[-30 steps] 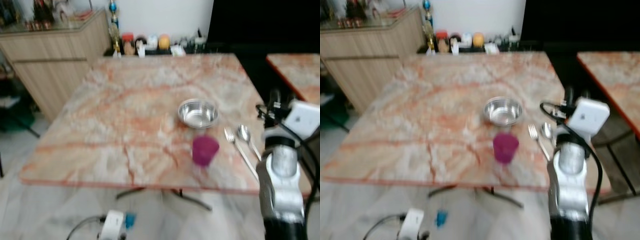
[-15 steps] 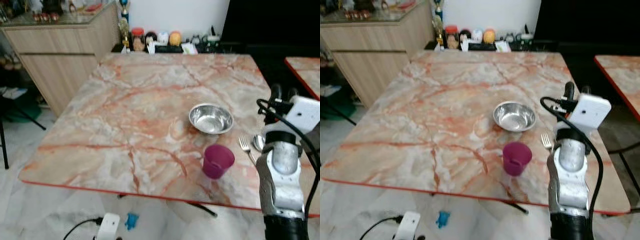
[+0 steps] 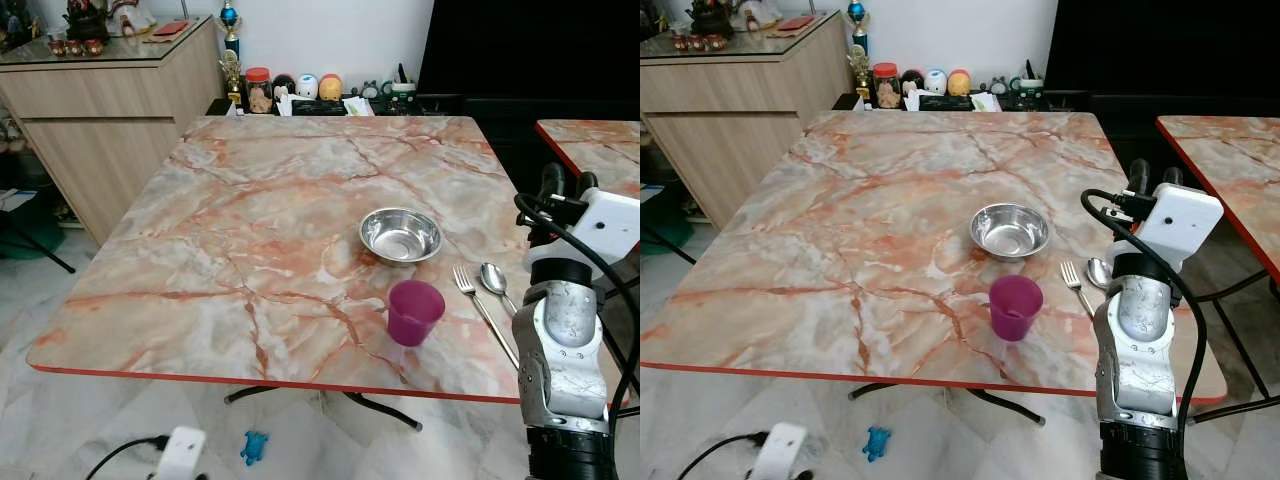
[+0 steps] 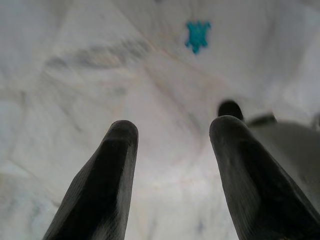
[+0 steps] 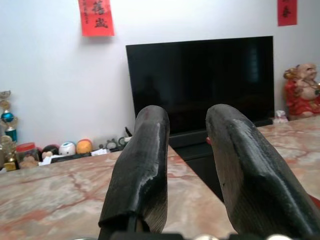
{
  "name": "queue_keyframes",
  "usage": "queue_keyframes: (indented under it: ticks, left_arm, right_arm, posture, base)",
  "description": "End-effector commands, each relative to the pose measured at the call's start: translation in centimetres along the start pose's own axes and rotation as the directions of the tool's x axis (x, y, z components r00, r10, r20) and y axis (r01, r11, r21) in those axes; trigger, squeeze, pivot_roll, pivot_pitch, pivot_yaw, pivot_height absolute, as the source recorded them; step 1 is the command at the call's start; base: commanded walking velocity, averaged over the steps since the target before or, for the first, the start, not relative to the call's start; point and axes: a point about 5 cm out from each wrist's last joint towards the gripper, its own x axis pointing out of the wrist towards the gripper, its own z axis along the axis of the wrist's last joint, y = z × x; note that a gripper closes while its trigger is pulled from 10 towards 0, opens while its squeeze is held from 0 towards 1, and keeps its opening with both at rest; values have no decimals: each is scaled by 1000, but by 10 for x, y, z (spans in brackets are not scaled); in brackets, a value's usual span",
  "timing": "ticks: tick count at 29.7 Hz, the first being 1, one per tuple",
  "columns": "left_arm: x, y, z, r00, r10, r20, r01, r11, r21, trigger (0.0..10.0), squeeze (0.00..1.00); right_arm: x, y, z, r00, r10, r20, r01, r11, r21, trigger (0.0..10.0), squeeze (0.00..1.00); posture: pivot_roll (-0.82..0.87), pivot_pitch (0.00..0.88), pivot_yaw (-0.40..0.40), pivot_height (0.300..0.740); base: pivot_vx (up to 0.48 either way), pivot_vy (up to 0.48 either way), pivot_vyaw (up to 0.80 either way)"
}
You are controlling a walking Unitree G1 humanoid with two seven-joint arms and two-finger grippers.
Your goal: Setting the table
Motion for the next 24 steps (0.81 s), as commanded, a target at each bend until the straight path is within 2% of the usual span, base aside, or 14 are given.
queue_keyframes:
  ticks: [1,8,18,24]
  left_arm:
    - [-1,-2,-7,1000,-10,-26,9,1000,-12,10000,0]
    - [-2,3,-11,999,-6,-38,5,1000,-14,10000,0]
    - [-1,1,-6,1000,-4,-29,4,1000,-1,10000,0]
    - [-1,0,-8,999,-13,-35,13,1000,5,10000,0]
  right_arm:
    - [1,4,0,1000,11,1,-11,1000,12,10000,0]
    - [1,1,-1,1000,6,0,-6,1000,5,10000,0]
    - [1,4,-1,1000,10,-2,-10,1000,14,10000,0]
    - [1,3,-2,1000,9,-3,-8,1000,13,10000,0]
  posture:
    - [-40,0,12,740]
    - [-42,0,13,740]
    - [-37,0,12,740]
    - [-35,0,10,740]
  base:
    - [0,0,0]
    - [0,0,0]
    - [0,0,0]
    - [272,0,0]
